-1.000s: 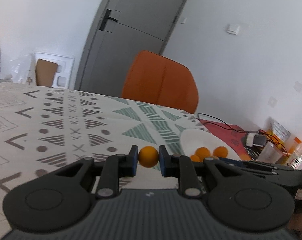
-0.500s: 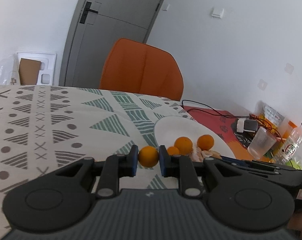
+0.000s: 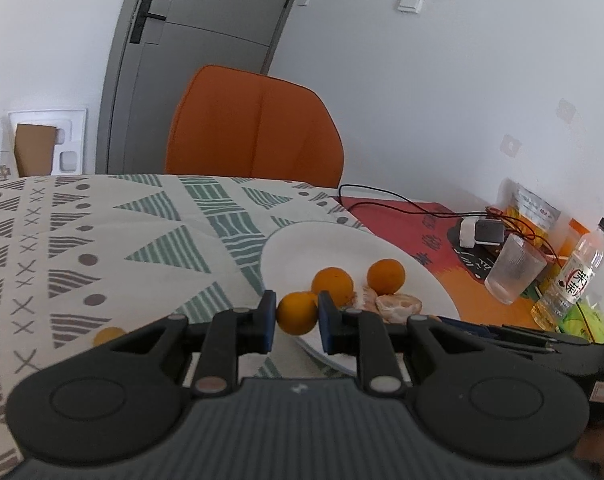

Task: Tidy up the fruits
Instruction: 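Carry both fruits to plate and open both grippers over it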

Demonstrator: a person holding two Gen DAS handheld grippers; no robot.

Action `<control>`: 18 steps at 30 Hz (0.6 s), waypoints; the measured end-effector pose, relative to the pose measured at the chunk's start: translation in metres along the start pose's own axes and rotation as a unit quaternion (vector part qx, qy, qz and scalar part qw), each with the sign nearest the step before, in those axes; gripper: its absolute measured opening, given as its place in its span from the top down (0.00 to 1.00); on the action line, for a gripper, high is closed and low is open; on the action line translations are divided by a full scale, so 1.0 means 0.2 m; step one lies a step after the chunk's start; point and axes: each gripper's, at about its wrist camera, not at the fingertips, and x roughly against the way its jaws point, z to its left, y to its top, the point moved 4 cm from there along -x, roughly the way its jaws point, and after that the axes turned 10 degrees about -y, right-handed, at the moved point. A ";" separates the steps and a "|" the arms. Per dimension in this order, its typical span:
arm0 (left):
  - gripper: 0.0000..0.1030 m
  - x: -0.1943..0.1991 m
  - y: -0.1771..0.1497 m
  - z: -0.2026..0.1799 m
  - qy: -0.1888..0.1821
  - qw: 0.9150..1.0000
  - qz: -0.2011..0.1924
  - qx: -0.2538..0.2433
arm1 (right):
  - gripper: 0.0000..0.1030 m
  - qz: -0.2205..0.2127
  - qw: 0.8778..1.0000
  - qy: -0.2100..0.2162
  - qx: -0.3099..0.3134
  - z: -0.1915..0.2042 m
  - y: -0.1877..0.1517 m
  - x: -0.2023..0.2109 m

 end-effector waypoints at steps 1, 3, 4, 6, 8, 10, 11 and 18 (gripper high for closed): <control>0.80 -0.01 0.00 -0.01 -0.002 1.000 0.001 -0.002 | 0.76 0.000 1.000 -0.001 -0.002 -0.01 0.00 0.00; 0.80 -0.03 0.00 -0.03 -0.007 1.000 0.004 -0.004 | 0.73 0.000 1.000 -0.001 -0.004 -0.02 0.00 -0.01; 0.80 -0.04 0.00 -0.04 -0.009 1.000 0.005 -0.005 | 0.68 -0.001 1.000 0.000 -0.005 -0.02 0.00 0.00; 0.80 -0.06 0.00 -0.06 -0.013 1.000 0.008 -0.010 | 0.66 -0.008 1.000 -0.006 -0.005 -0.02 0.00 0.01; 0.80 -0.08 0.00 -0.07 -0.017 1.000 0.013 -0.015 | 0.66 -0.009 1.000 -0.002 -0.006 -0.03 0.00 0.01; 0.80 -0.09 0.00 -0.08 -0.019 1.000 0.015 -0.019 | 0.66 -0.011 1.000 -0.002 -0.007 -0.03 0.00 0.02; 0.80 -0.10 0.01 -0.08 -0.018 1.000 0.016 -0.019 | 0.66 -0.010 1.000 0.000 -0.008 -0.03 0.00 0.03; 0.72 -0.03 0.03 -0.04 -0.004 1.000 -0.002 -0.016 | 0.66 -0.006 1.000 0.004 -0.009 -0.01 0.00 0.05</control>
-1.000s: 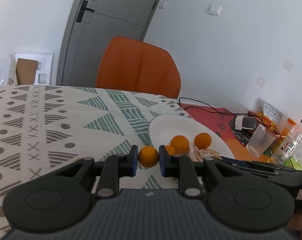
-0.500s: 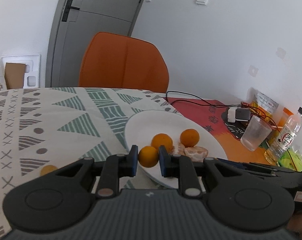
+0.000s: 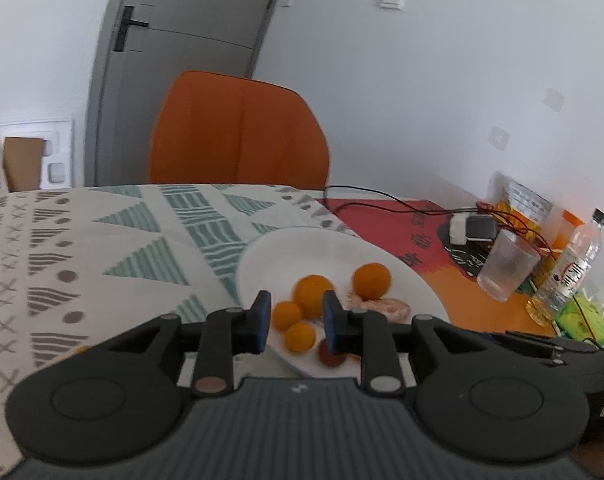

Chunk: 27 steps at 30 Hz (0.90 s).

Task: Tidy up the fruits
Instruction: 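Carry both fruits to plate and open both grippers over it, then move both open grippers back toward the remaining fruits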

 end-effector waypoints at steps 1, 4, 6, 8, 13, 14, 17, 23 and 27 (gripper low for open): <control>0.71 0.02 0.00 0.02 0.006 1.000 -0.003 0.004 | 0.65 -0.001 1.000 0.001 0.001 0.01 0.00 0.00; 0.60 0.09 0.01 0.08 0.025 1.000 -0.013 0.011 | 0.63 -0.004 1.000 0.007 0.003 0.04 0.00 0.02; 0.54 0.12 0.01 0.12 0.038 0.999 -0.017 0.014 | 0.62 -0.005 1.000 0.012 0.005 0.07 0.01 0.02; 0.50 0.16 0.02 0.15 0.048 0.998 -0.022 0.017 | 0.60 -0.006 1.000 0.016 0.008 0.09 0.00 0.03; 0.30 0.26 0.03 0.20 0.068 0.997 -0.032 0.018 | 0.58 -0.008 1.000 0.026 0.013 0.15 0.01 0.05; 0.23 0.27 0.03 0.21 0.071 0.997 -0.034 0.017 | 0.57 -0.008 0.999 0.027 0.015 0.16 0.01 0.05; 0.18 0.33 0.03 0.22 0.080 0.996 -0.044 0.013 | 0.48 -0.011 0.999 0.033 0.018 0.19 0.00 0.07; 0.16 0.40 0.00 0.26 0.093 0.995 -0.044 0.012 | 0.23 -0.015 0.999 0.035 0.025 0.24 0.00 0.08; 0.14 0.46 -0.03 0.29 0.104 0.993 -0.047 0.013 | 0.12 -0.018 0.998 0.040 0.033 0.28 -0.01 0.09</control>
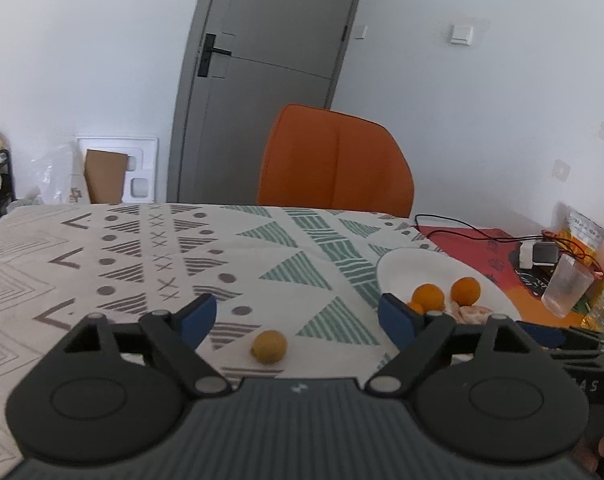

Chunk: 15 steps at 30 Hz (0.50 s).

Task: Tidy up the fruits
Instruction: 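Move both open grippers back toward the remaining fruits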

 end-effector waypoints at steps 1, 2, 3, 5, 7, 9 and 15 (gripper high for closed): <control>0.13 0.02 -0.01 0.01 0.001 1.000 -0.004 0.004 | 0.08 -0.001 1.000 0.000 0.001 0.01 0.00 0.00; 0.10 0.03 -0.01 0.03 0.001 1.000 -0.005 0.007 | 0.06 -0.001 1.000 0.000 0.003 0.02 0.00 0.00; 0.09 0.05 -0.01 0.03 0.004 1.000 -0.007 0.007 | 0.05 -0.001 1.000 0.000 0.005 0.03 0.00 0.00; 0.08 0.07 -0.02 0.05 0.014 1.000 -0.006 0.005 | 0.04 0.000 1.000 0.002 0.007 0.05 -0.01 0.00; 0.08 0.09 -0.04 0.08 0.024 1.000 -0.006 0.006 | 0.01 0.002 1.000 0.005 0.008 0.08 -0.01 0.00; 0.08 0.11 -0.05 0.11 0.030 0.999 -0.004 0.011 | 0.00 0.002 1.000 0.010 0.012 0.10 -0.01 0.00; 0.08 0.17 -0.10 0.20 0.044 0.999 0.006 0.020 | 0.00 0.008 0.999 0.025 0.030 0.20 -0.03 0.00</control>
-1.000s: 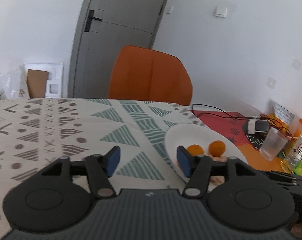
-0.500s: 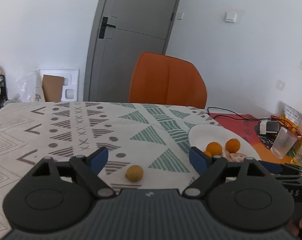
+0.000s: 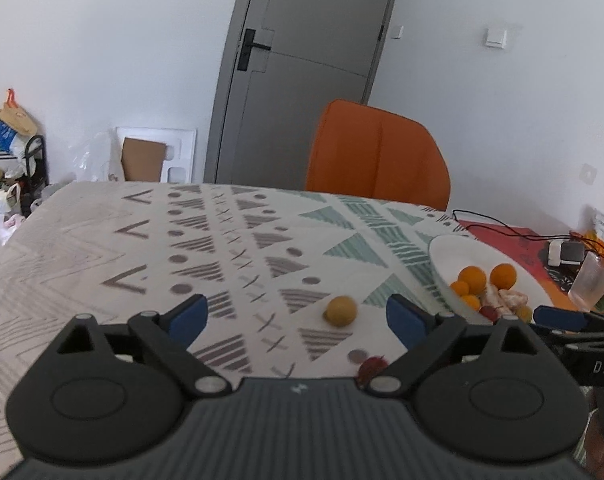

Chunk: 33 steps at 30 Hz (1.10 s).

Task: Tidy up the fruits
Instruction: 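Move both open grippers back toward the remaining fruits, then close right gripper on red plum while left gripper grasps yellow round fruit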

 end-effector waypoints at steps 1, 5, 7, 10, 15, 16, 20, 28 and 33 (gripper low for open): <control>0.08 0.01 -0.01 0.01 0.002 1.000 0.001 0.002 | 0.00 0.001 1.000 0.002 0.002 0.01 0.00 0.00; 0.08 0.03 -0.04 0.06 0.013 1.000 0.008 0.002 | 0.00 0.004 1.000 0.012 0.011 0.07 -0.01 0.00; 0.08 0.04 -0.05 0.08 0.019 1.000 0.013 0.001 | 0.00 0.006 1.000 0.016 0.014 0.10 -0.02 -0.01; 0.08 0.05 -0.06 0.10 0.020 1.000 0.018 0.002 | 0.00 0.010 1.000 0.023 0.018 0.14 -0.03 -0.02; 0.08 0.05 -0.08 0.13 0.024 0.999 0.026 0.000 | 0.05 0.020 0.999 0.034 0.029 0.21 -0.04 -0.05; 0.08 0.05 -0.08 0.13 0.025 0.999 0.028 -0.001 | 0.06 0.022 0.999 0.036 0.032 0.22 -0.05 -0.06; 0.08 0.04 -0.09 0.14 0.027 0.999 0.041 -0.002 | 0.14 0.032 0.998 0.043 0.034 0.24 -0.06 -0.09; 0.08 0.02 -0.12 0.17 0.024 0.998 0.059 -0.003 | 0.28 0.048 0.996 0.061 0.040 0.30 -0.09 -0.16; 0.09 0.00 -0.13 0.17 0.019 0.998 0.064 -0.006 | 0.45 0.059 0.994 0.077 0.045 0.35 -0.10 -0.20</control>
